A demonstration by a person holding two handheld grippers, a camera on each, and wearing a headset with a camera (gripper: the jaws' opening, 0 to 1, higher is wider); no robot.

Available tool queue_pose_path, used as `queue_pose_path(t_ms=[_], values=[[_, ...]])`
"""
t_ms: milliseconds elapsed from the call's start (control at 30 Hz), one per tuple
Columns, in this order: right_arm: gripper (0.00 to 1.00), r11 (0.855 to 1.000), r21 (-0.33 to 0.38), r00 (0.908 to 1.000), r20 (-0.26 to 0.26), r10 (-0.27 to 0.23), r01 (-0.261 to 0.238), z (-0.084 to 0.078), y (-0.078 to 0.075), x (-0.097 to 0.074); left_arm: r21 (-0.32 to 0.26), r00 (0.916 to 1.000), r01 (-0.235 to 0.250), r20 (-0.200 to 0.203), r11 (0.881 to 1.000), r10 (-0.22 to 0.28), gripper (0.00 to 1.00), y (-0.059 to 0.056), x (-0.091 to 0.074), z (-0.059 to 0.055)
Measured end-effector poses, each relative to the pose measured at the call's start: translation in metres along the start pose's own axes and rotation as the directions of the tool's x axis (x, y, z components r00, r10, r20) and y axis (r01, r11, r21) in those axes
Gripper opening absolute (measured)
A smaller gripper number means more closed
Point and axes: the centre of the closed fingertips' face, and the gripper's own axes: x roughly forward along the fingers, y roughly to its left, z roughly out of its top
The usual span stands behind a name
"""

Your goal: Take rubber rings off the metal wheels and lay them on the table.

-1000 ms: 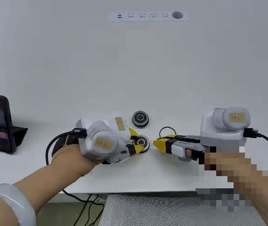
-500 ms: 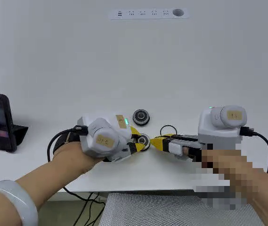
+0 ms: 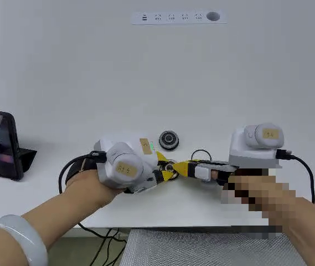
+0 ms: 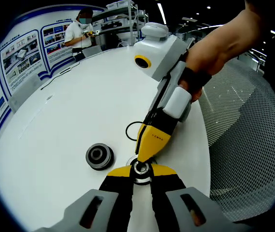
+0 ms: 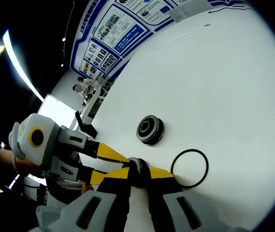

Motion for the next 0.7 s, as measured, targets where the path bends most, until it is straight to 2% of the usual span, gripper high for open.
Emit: queue_pose_path(t_ms=[367, 500, 567, 700], values=[[0.18, 0.998, 0.057, 0.9995, -0.002, 0.033, -0.033, -0.004, 0.001, 0.000, -0.003, 1.0000, -0.001, 0.000, 1.000, 0.001, 0.13, 0.000, 0.000, 0.000], [0.18, 0.997, 0.057, 0.9985, -0.030, 0.047, -0.045, -0.009, 0.003, -0.004, -0.001, 1.0000, -0.001, -0.001, 1.000, 0.001, 0.13, 0.000, 0.000, 0.000], [0.16, 0.993, 0.086, 0.9962, -0.037, 0.078, -0.075, -0.012, 0.007, -0.007, -0.001, 1.0000, 0.000, 0.000, 1.000, 0.000, 0.13, 0.000, 0.000, 0.000], [0.17, 0.994, 0.080, 0.9966, -0.021, 0.080, -0.078, -0.011, 0.008, -0.008, -0.001, 1.0000, 0.000, 0.000, 1.000, 0.000, 0.13, 0.000, 0.000, 0.001]])
